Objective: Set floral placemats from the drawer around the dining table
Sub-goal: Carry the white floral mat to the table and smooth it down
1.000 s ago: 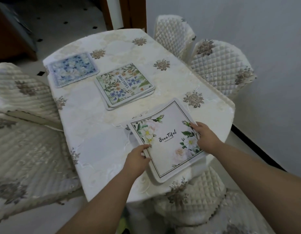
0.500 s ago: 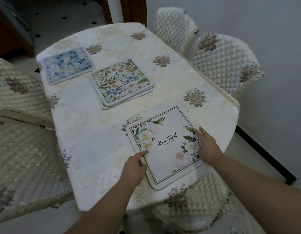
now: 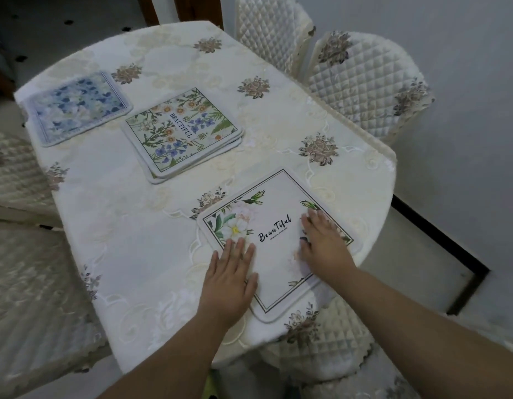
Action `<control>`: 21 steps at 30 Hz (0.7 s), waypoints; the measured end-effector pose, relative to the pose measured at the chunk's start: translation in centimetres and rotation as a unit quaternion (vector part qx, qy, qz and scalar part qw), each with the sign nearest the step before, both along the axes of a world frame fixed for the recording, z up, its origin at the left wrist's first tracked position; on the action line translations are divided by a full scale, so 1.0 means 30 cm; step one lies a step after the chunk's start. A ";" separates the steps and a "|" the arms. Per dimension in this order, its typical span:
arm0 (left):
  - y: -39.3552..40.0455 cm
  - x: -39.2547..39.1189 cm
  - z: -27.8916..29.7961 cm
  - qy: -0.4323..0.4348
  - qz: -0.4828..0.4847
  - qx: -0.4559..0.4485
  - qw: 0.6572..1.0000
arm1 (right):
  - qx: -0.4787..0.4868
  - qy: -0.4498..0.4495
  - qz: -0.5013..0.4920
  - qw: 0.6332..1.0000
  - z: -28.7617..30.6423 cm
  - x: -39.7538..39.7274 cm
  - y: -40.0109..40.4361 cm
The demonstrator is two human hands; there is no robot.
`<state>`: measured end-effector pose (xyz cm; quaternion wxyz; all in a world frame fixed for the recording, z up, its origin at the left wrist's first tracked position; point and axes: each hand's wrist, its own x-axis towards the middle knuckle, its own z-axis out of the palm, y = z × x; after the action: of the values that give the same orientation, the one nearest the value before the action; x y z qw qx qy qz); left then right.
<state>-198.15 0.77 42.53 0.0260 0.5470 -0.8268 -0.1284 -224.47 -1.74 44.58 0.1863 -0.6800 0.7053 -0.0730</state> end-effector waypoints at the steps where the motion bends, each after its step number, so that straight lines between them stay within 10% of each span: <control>1: 0.004 0.000 -0.006 -0.008 0.003 -0.004 1.000 | 0.009 -0.004 0.011 1.000 -0.016 0.042 0.020; 21: 0.004 -0.006 0.000 -0.013 0.003 0.006 1.000 | -0.001 0.054 -0.097 0.994 -0.071 -0.079 0.082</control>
<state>-198.33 0.89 42.52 0.0127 0.5512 -0.8247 -0.1259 -226.85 0.72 42.44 0.1389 -0.6118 0.7768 -0.0547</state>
